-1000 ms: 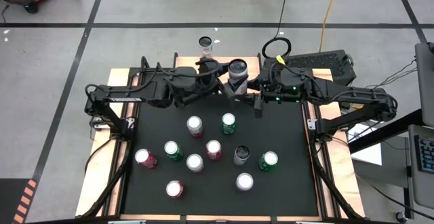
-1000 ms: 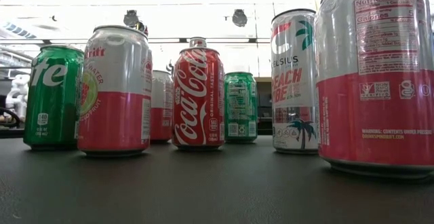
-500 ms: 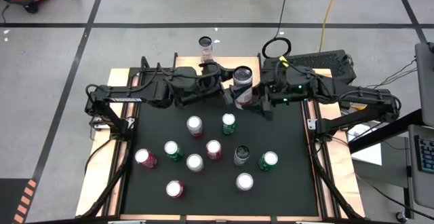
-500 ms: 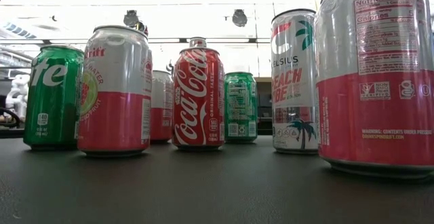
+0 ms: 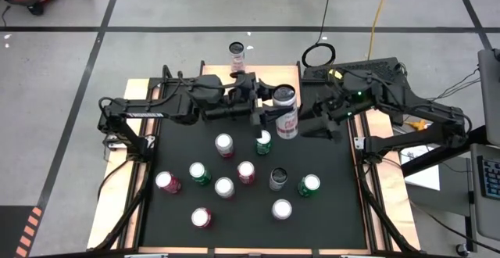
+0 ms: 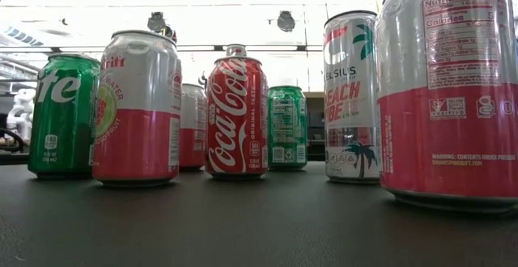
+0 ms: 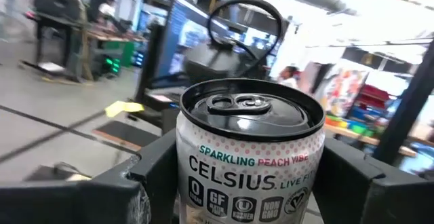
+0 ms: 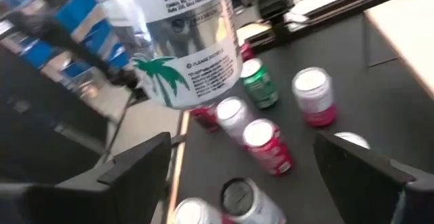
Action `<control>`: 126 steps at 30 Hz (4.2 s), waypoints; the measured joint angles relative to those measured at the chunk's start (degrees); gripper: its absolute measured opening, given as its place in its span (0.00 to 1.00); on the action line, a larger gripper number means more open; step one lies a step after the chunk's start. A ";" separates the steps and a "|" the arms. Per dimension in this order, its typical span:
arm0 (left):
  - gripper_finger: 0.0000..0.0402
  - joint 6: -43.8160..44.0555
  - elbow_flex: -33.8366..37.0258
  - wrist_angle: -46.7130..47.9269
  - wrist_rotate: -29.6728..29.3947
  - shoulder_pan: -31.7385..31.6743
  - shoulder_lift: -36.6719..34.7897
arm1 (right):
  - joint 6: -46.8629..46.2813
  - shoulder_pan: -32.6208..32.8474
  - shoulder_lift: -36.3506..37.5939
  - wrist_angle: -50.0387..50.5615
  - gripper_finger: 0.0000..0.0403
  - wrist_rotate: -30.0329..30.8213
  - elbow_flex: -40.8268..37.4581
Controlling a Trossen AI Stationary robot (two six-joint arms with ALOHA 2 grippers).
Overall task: Place canned beverage on shelf
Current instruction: Put the top white pink soda can aligned with the other white pink soda can on the shelf
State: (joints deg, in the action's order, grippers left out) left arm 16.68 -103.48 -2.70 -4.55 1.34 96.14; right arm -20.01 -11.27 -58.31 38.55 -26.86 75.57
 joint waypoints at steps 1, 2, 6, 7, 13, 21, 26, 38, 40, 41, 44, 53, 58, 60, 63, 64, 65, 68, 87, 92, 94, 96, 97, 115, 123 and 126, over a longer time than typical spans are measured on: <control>0.65 0.50 0.00 0.06 0.65 -0.01 0.00 | 0.48 -0.34 0.18 0.35 0.85 -1.50 -0.01; 0.65 0.88 0.00 0.07 1.35 -0.04 0.00 | 1.04 -0.48 0.37 0.61 0.85 -2.82 -0.02; 0.65 1.01 0.00 -0.11 3.34 -0.11 0.00 | 3.54 -0.73 0.93 1.54 0.85 -7.54 -0.02; 0.65 1.04 0.00 -0.18 3.65 -0.13 0.00 | 4.12 -0.77 0.91 2.07 0.85 -8.40 -0.02; 0.65 1.07 0.00 -2.86 5.56 -0.57 -0.05 | 10.15 -0.79 0.61 9.29 0.85 -7.21 -0.04; 0.65 1.43 0.00 -3.06 5.83 -0.59 -0.07 | 7.68 -0.77 3.18 6.80 0.84 -6.03 -0.09; 0.65 0.82 0.00 -4.01 7.45 -0.59 -0.07 | 0.96 -0.77 4.88 -3.43 0.84 -6.00 -0.09; 0.65 1.04 -0.02 -7.74 12.94 -3.41 -0.07 | -6.14 -0.77 2.87 -9.67 0.88 -4.85 -0.09; 0.65 1.06 -0.02 -7.72 14.10 -3.72 -0.07 | -6.34 -0.76 2.70 -9.87 0.88 -4.89 -0.09; 0.65 1.06 -0.02 -7.74 14.27 -3.83 -0.07 | -6.42 -0.77 2.70 -10.05 0.88 -4.87 -0.09; 0.65 1.01 -0.02 -9.23 15.49 -4.31 -0.07 | -6.76 -0.77 2.76 -10.63 0.88 -4.94 -0.09; 0.65 1.10 -0.02 -10.51 21.31 -7.52 -0.07 | -6.91 -0.75 -0.51 -15.20 0.88 -7.95 -0.09; 0.65 2.58 -0.02 -10.18 24.39 -9.31 -0.07 | -6.83 -0.75 -2.66 -19.21 0.88 -7.88 -0.09; 0.65 2.98 -0.02 -10.22 24.56 -9.54 -0.08 | -6.95 -0.75 -3.48 -21.15 0.88 -7.86 -0.09; 0.65 2.52 -0.02 -10.23 24.59 -9.57 -0.09 | -7.65 -0.75 -4.50 -24.30 0.88 -7.51 -0.09; 0.65 2.52 -0.02 -10.15 24.61 -9.59 -0.07 | -7.90 -0.75 -4.82 -25.15 0.88 -6.71 -0.09; 0.65 2.51 -0.02 -10.13 24.60 -9.57 0.16 | -8.10 -0.75 -5.15 -25.55 0.88 -6.04 -0.09; 0.65 2.54 -0.02 -9.97 24.59 -9.53 0.36 | -8.26 -0.75 -5.97 -26.57 0.88 -4.76 -0.09; 0.65 2.13 -0.02 -8.48 24.41 -8.85 0.35 | -6.15 -0.75 -7.48 -33.75 0.62 -4.83 -0.09; 0.65 2.32 -0.02 -8.57 24.34 -8.85 0.35 | -5.88 -0.75 -7.77 -34.05 0.58 -4.82 -0.09; 0.65 2.43 -0.02 -8.59 24.26 -8.85 0.35 | -5.70 -0.75 -7.77 -34.08 0.58 -4.76 -0.09; 0.65 2.48 -0.02 -8.57 24.26 -8.85 0.35 | -5.61 -0.75 -7.79 -34.05 0.58 -4.78 -0.09; 0.65 2.48 -0.02 -8.61 24.26 -8.85 0.35 | -5.63 -0.75 -7.79 -34.05 0.59 -4.69 -0.09; 0.79 5.44 -0.02 -8.56 19.01 -8.67 0.35 | -4.38 -0.79 -7.95 -32.96 0.58 0.06 -0.09; 0.79 3.45 -0.02 -8.54 11.72 -8.34 0.35 | -3.35 -0.77 -7.95 -33.14 0.58 6.36 -0.09; 0.79 2.46 -0.02 -8.52 10.97 -8.35 0.35 | -3.33 -0.77 -7.95 -33.26 0.58 7.83 -0.09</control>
State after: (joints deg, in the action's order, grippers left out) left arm 19.14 -103.50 -11.22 6.42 -7.01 96.49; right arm -23.33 -12.03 -66.26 5.28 -19.02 75.48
